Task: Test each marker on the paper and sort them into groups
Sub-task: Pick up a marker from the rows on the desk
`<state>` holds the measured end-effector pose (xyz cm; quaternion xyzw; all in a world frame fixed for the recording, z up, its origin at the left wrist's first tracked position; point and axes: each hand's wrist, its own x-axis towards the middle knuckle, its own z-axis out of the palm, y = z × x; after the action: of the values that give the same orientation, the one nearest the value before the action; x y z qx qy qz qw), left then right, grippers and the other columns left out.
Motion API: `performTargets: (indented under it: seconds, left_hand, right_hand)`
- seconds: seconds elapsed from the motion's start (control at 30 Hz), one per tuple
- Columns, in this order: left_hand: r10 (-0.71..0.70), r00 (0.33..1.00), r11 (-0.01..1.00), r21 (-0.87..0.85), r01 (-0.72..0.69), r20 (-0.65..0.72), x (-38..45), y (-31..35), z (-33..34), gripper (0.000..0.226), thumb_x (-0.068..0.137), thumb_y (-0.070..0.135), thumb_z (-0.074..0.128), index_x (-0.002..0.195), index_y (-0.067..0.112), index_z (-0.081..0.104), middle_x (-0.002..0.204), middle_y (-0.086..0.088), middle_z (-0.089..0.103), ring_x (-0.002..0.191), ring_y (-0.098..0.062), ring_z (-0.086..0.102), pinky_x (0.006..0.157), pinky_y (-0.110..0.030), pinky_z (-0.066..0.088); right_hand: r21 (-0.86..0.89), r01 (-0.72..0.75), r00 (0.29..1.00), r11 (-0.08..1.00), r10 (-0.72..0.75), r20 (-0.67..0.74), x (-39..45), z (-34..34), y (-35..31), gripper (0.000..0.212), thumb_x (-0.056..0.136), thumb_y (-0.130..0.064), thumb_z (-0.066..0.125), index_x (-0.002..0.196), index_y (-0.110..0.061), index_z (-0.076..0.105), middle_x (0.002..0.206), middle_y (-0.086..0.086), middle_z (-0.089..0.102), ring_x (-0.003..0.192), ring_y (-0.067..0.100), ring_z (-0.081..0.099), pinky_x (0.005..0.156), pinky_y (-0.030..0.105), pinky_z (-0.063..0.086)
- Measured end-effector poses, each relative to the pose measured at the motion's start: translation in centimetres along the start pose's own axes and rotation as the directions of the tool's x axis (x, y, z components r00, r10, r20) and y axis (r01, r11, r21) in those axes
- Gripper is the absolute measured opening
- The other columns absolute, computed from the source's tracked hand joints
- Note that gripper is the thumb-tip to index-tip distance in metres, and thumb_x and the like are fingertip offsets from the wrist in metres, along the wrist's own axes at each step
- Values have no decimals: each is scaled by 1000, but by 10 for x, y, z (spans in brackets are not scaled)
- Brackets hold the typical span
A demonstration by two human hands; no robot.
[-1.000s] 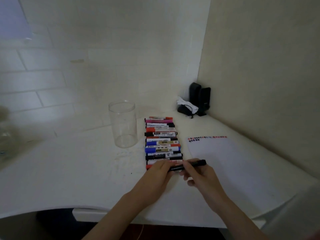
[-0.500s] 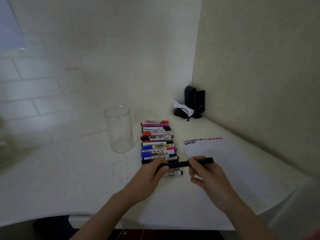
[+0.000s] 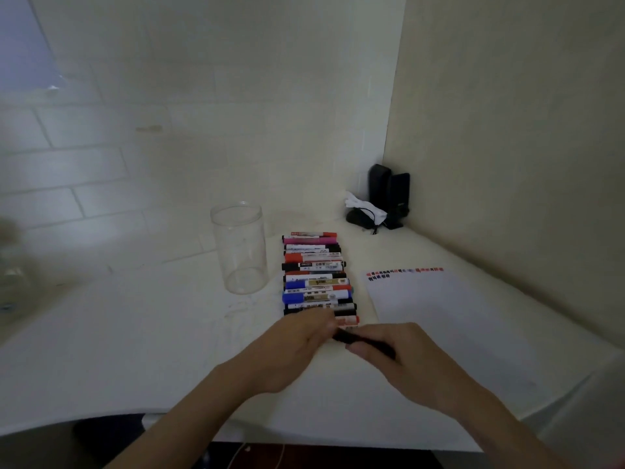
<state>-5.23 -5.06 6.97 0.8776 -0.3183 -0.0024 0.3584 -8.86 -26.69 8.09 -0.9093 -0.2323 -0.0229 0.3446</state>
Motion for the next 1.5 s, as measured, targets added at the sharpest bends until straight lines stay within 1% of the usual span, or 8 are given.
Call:
performTargets:
  seconds: [0.13,0.43,0.6,0.77,0.9,1.07,1.17,1.5]
  left_hand:
    - [-268,938,958,-160,236,-220,-15,-23,-46,35,94,45,28,80,22,51,74,9,54,64,3,49,69,-16,40]
    - [-238,958,945,-264,191,-159,19,-20,24,11,90,23,64,97,29,58,102,13,67,94,-2,64,85,-27,54]
    - [-326,914,917,-317,243,-242,43,-17,47,20,80,15,76,88,18,58,94,10,70,86,-1,67,81,-22,56]
    - [-314,912,926,-298,233,-262,77,-19,67,20,81,10,74,92,17,60,93,5,71,81,-3,68,83,-25,56]
    - [-256,920,967,-90,240,-297,104,-17,77,26,91,17,62,116,23,61,112,7,66,95,-4,60,96,-21,47]
    - [-113,981,983,125,133,-157,127,-21,92,25,97,14,50,118,21,61,119,5,61,103,-6,56,85,-4,35]
    - [13,1000,962,274,-11,-3,139,-26,103,34,94,6,51,128,12,52,127,-6,58,116,-20,54,102,-23,38]
    - [62,979,934,335,-126,196,114,-18,91,22,100,15,40,122,16,44,111,-7,60,97,-21,55,89,-32,44]
  right_hand:
    - [-144,-64,980,988,35,-196,-15,-21,31,40,89,-57,39,94,-28,67,73,-12,66,66,3,59,60,22,42]
    - [288,-178,964,941,225,-139,5,12,48,24,100,-19,48,109,-40,56,80,-2,66,54,11,56,57,24,52]
    - [698,-175,860,694,453,-235,5,-2,63,22,99,-7,50,94,-16,70,92,16,69,65,20,62,73,34,60]
    - [761,-183,820,622,524,-231,15,-13,84,26,99,-6,51,97,-13,75,99,19,68,72,23,66,79,37,60]
    - [938,-125,798,323,595,-98,30,-26,100,24,96,-3,54,107,-12,72,99,11,73,91,25,71,81,42,58]
    - [802,-254,770,541,614,-171,49,-27,123,14,91,-22,66,96,-10,70,78,7,72,67,18,55,60,28,44]
    - [653,-280,728,704,599,-334,58,-27,139,26,93,-33,62,87,-8,69,61,4,51,61,20,42,58,33,37]
    - [662,-317,677,679,651,-343,17,1,150,18,93,-29,60,89,-15,72,66,-2,64,57,8,55,61,27,47]
